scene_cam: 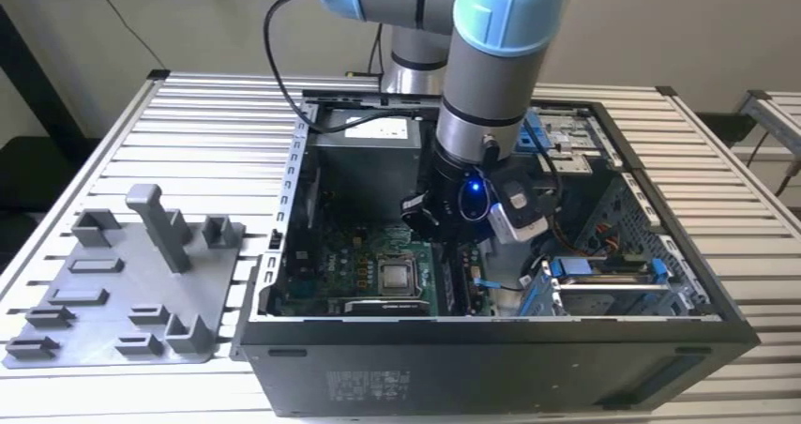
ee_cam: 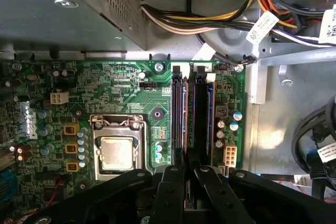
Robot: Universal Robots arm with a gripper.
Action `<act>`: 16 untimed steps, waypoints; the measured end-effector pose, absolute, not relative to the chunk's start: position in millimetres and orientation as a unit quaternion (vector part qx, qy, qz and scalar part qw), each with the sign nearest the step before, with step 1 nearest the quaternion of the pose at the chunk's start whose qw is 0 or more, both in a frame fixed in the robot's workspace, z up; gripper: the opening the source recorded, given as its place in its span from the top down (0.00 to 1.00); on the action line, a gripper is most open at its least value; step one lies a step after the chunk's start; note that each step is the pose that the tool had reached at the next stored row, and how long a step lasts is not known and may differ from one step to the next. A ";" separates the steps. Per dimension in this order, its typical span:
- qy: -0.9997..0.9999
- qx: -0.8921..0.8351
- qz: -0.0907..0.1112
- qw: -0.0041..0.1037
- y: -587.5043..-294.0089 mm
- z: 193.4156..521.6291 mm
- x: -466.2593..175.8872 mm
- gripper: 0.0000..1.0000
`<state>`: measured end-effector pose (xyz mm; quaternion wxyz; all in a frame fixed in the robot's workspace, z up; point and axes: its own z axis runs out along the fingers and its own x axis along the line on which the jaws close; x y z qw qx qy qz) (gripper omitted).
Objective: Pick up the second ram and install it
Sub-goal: 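Insert the second ram into the second slot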
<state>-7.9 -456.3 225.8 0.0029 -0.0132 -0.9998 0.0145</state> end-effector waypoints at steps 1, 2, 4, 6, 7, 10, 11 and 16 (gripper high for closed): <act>-1.000 -0.013 0.015 0.003 -456.3 225.6 -7.9 0.86; -1.000 -0.013 0.015 0.003 -456.3 225.2 -7.9 0.86; -1.000 -0.013 0.015 0.003 -456.4 225.1 -7.9 0.86; -1.000 -0.013 0.014 0.003 -456.3 224.3 -7.8 0.86; -1.000 -0.013 0.015 0.003 -456.3 224.2 -7.7 0.86; -1.000 -0.013 0.015 0.003 -456.3 223.4 -7.5 0.86; -1.000 -0.013 0.015 0.003 -456.4 223.3 -7.5 0.86; -1.000 -0.013 0.015 0.003 -456.4 221.8 -7.5 0.86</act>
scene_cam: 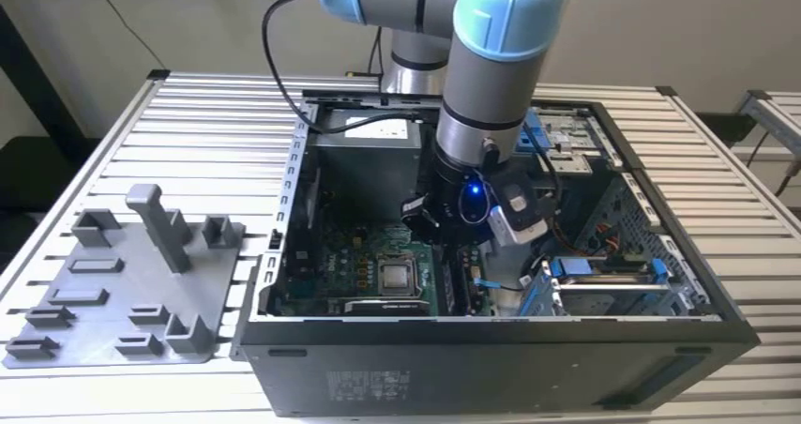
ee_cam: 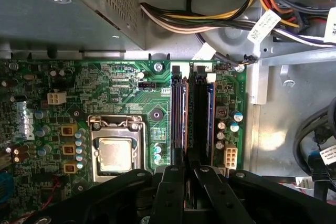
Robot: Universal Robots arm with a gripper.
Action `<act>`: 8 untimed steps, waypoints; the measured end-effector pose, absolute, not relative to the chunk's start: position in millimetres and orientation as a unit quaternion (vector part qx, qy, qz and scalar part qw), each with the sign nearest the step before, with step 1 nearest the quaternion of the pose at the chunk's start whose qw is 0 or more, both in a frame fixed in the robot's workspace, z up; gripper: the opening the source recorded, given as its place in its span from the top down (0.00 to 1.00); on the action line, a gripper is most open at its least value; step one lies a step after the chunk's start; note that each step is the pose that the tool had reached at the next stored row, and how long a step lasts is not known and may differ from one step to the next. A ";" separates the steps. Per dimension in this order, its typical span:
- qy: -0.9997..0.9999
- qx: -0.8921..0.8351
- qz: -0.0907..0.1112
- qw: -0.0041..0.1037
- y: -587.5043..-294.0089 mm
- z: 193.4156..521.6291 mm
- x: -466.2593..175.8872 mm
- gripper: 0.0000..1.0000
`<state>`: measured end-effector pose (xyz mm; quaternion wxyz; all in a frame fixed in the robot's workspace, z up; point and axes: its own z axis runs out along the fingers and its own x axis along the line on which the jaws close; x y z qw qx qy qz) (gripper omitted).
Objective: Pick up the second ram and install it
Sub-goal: 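Insert the second ram into the second slot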
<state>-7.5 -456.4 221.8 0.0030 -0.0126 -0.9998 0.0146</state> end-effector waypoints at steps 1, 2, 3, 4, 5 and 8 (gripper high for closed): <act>-1.000 -0.013 0.015 0.003 -456.4 221.8 -7.5 0.86; -1.000 -0.013 0.015 0.003 -456.3 221.7 -7.5 0.86; -1.000 -0.013 0.015 0.003 -456.3 221.7 -7.5 0.86; -1.000 -0.013 0.015 0.003 -456.3 221.6 -7.5 0.86; -1.000 -0.013 0.015 0.003 -456.3 221.6 -7.5 0.86; -1.000 -0.013 0.015 0.003 -456.3 221.6 -7.5 0.86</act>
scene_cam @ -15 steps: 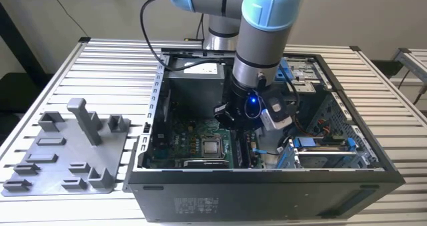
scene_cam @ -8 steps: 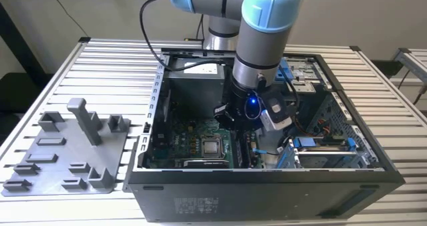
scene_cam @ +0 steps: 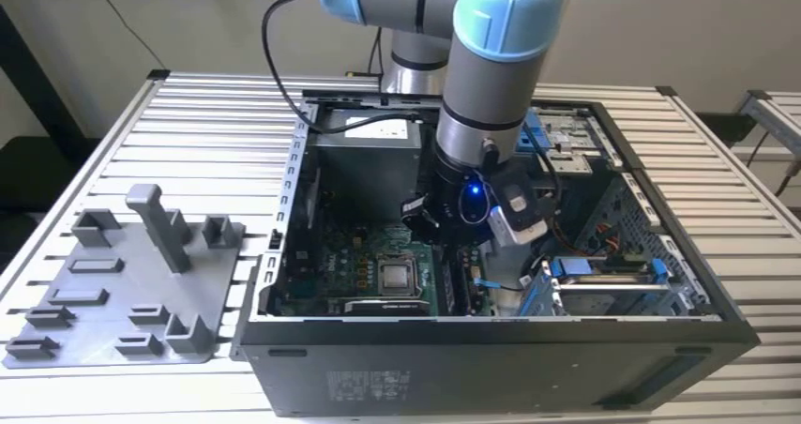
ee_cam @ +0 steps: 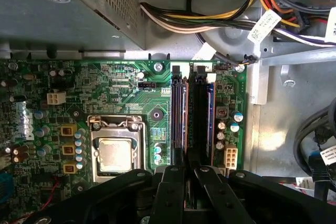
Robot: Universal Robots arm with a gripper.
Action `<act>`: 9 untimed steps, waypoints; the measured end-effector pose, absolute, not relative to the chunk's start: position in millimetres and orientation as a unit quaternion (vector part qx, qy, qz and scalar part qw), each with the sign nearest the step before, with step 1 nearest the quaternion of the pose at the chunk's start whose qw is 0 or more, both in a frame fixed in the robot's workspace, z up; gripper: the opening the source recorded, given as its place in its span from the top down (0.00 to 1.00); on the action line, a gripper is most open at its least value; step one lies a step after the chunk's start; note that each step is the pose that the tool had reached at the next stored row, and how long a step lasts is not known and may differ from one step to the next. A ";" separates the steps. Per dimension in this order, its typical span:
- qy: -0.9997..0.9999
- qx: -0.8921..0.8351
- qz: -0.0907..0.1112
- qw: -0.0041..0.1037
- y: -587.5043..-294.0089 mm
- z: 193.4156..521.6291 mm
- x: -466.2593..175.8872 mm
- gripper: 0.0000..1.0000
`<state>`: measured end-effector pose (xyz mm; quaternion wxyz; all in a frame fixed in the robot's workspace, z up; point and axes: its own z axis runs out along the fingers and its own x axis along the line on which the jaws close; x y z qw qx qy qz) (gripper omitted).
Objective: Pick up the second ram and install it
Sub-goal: 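Insert the second ram into the second slot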
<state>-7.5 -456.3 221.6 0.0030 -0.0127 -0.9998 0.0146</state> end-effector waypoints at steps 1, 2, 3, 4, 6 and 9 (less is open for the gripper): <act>-1.000 -0.013 0.015 0.003 -456.3 221.6 -7.5 0.86; -1.000 -0.012 0.015 0.003 -456.3 221.6 -7.5 0.86; -1.000 -0.012 0.015 0.003 -456.3 221.6 -7.4 0.86; -1.000 -0.011 0.015 0.003 -456.3 221.6 -7.4 0.86; -1.000 -0.008 0.015 0.003 -456.3 221.5 -7.4 0.86; -1.000 -0.007 0.014 0.003 -455.8 221.1 -7.4 0.86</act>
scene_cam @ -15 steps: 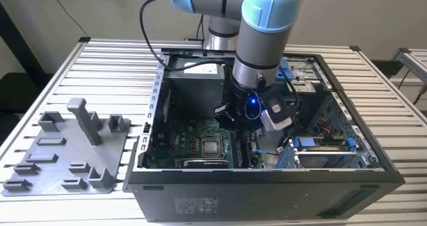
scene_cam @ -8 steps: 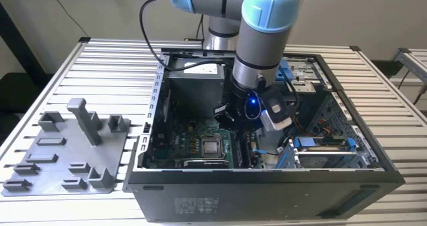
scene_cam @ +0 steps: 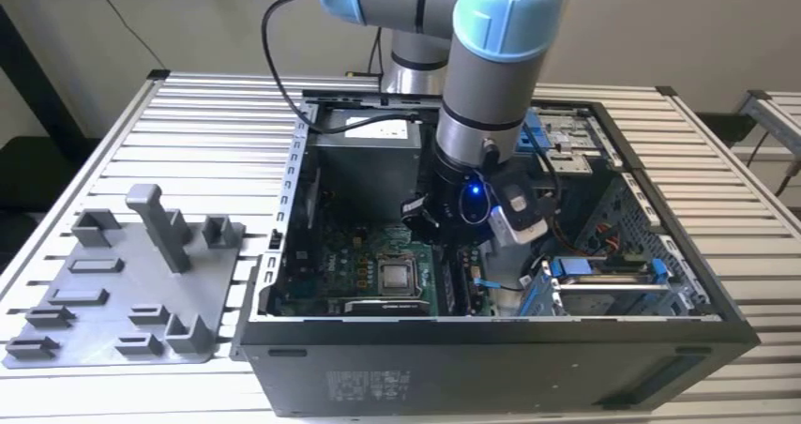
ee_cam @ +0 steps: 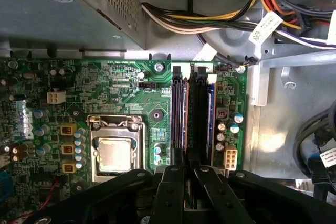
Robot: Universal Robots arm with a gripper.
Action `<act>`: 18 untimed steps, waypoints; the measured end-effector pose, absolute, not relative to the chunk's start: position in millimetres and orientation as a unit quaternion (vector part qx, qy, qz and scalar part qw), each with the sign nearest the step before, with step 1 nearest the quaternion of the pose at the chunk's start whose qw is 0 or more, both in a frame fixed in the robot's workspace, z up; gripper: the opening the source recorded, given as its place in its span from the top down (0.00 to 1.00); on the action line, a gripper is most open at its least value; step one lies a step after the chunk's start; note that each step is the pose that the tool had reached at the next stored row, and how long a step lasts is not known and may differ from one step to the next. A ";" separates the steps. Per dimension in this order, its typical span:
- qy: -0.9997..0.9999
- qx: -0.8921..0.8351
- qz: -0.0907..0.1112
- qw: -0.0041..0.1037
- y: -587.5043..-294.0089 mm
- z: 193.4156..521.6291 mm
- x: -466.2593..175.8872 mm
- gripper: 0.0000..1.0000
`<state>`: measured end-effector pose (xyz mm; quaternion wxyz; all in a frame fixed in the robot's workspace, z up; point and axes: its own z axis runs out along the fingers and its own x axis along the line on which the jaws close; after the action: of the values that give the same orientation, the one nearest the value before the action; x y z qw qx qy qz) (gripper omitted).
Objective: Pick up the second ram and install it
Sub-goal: 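Insert the second ram into the second slot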
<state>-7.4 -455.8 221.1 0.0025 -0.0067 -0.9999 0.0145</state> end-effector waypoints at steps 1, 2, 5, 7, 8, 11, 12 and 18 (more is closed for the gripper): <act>-1.000 -0.007 0.015 0.003 -455.8 220.7 -7.4 0.86; -1.000 -0.007 0.015 0.003 -455.8 220.0 -7.4 0.86; -1.000 -0.007 0.015 0.003 -455.8 217.7 -7.5 0.86; -1.000 -0.007 0.015 0.003 -455.9 217.7 -7.5 0.86; -1.000 -0.007 0.015 0.003 -455.9 217.7 -7.5 0.86; -1.000 -0.007 0.015 0.003 -455.8 217.5 -7.5 0.86; -1.000 -0.007 0.015 0.003 -455.8 217.5 -7.5 0.86; -1.000 -0.007 0.015 0.003 -455.8 217.4 -7.5 0.79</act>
<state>-7.5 -455.8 217.4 0.0026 -0.0067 -0.9999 0.0146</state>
